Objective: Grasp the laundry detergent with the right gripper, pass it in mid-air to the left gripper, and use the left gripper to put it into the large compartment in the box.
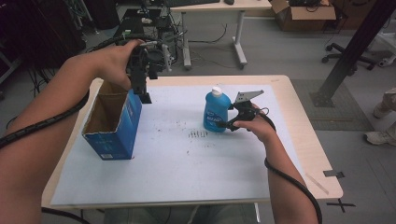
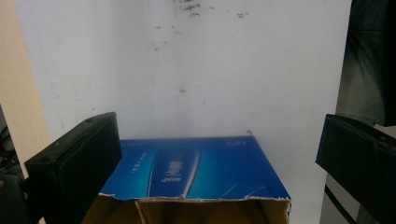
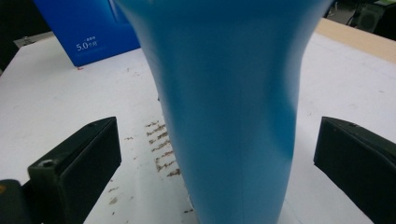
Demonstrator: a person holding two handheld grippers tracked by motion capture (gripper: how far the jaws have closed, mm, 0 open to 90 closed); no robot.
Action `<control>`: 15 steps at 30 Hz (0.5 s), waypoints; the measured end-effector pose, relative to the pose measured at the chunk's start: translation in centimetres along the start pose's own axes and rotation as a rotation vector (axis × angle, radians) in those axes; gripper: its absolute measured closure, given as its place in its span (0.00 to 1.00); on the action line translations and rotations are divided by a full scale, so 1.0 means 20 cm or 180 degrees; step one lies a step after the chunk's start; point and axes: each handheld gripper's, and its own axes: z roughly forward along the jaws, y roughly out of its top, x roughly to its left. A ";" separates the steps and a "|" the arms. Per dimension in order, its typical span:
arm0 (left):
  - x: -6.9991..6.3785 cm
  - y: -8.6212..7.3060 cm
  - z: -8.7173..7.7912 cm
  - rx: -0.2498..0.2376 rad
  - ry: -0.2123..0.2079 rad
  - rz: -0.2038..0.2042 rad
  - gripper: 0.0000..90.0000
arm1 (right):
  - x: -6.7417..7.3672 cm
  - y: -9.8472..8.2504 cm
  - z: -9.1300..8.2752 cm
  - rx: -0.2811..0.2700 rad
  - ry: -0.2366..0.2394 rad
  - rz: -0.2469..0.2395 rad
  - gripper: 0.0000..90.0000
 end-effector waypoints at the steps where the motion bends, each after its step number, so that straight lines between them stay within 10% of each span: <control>1: 0.00 0.00 0.00 -0.0003 -0.0003 -0.0001 0.00 | 0.00 0.00 0.00 -0.0038 0.0011 0.0022 0.00; 15: 0.00 -0.02 0.00 -0.0019 0.0010 -0.0010 0.00 | 0.01 -0.01 0.03 -0.0118 -0.0026 0.0022 0.02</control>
